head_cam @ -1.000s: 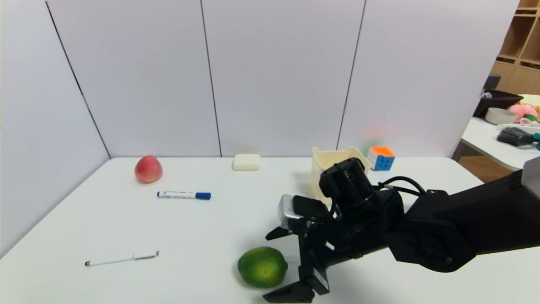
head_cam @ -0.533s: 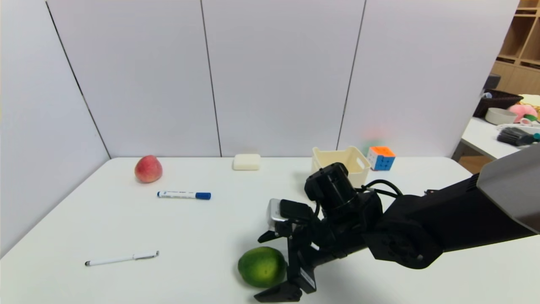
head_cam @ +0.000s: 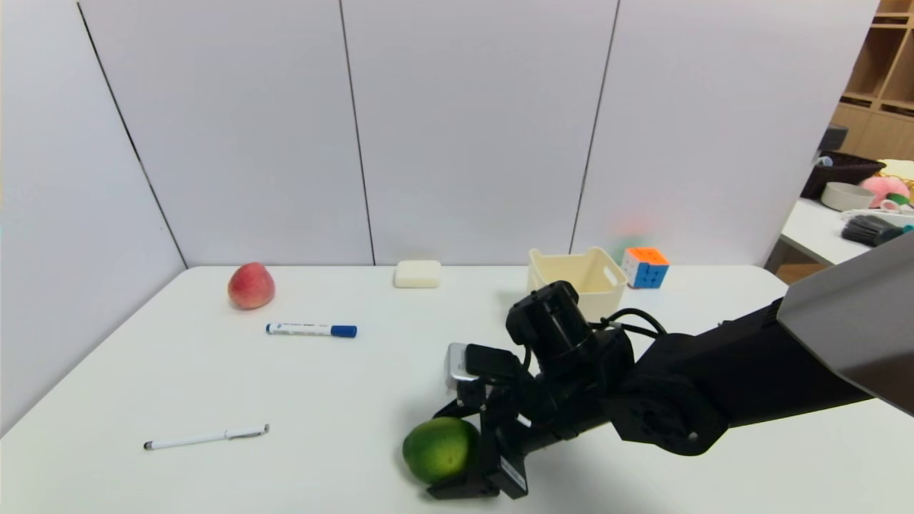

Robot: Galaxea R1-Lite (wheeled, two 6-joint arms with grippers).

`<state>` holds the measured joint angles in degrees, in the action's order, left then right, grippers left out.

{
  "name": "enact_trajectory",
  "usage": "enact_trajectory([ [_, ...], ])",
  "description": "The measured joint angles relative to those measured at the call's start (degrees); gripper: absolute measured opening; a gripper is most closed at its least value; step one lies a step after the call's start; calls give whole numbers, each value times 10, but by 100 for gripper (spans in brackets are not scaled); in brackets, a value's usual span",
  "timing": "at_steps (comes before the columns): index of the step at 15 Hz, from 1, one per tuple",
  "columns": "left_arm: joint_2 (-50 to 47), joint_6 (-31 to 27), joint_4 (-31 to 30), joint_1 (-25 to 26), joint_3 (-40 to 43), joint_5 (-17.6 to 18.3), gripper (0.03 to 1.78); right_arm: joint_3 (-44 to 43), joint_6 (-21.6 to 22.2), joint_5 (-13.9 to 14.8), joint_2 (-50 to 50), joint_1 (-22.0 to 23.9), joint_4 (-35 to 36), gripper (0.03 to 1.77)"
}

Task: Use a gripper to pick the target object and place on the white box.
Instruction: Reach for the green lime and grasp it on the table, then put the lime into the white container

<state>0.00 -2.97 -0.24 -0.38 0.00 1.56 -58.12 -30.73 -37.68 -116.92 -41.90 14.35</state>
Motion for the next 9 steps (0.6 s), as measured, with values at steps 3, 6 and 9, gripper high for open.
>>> enact_trajectory([
  [3, 0, 0, 0, 0, 0, 0, 169, -3, -1, 1, -5, 1, 1, 105],
  [6, 0, 0, 0, 0, 0, 0, 169, -4, -1, 2, -3, 3, -2, 103],
  [9, 0, 0, 0, 0, 0, 0, 169, -6, 4, 3, 21, 20, -10, 103],
])
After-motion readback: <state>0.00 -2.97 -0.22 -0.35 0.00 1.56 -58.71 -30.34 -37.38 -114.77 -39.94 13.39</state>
